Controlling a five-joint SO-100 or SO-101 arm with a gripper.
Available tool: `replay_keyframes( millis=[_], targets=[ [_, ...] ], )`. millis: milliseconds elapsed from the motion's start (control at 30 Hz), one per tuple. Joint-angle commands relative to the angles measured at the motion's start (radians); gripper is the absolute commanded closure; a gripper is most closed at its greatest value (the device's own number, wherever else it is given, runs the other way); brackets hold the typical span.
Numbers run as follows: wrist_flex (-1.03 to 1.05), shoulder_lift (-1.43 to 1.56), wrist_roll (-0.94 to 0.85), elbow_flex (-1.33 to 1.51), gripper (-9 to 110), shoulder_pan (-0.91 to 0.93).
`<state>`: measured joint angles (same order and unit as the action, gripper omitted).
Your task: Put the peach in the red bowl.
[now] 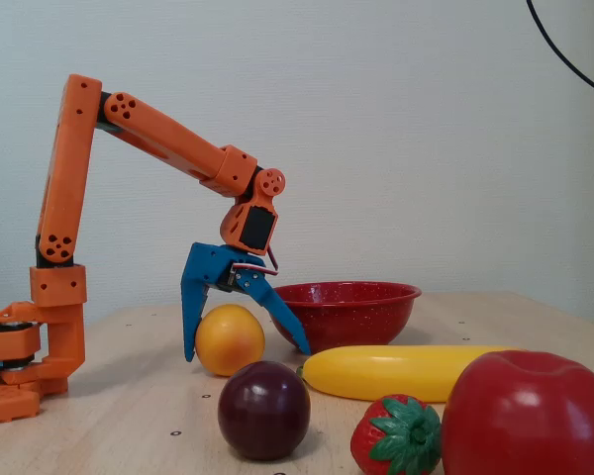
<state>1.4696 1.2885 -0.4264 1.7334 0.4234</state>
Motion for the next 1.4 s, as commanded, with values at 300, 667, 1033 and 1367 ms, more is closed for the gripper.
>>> replay_keyframes(
  millis=[300,667,1033,1367],
  targets=[
    [0.017,0.064,0.006,-0.028,54,-0.014],
    [0.009,0.066,0.006,-0.017,67,-0.012],
    [-0.005,0.066,0.014,0.003,80,-0.012],
    [-0.008,0.067,-0.017,-0.002,101,-0.029]
  ],
)
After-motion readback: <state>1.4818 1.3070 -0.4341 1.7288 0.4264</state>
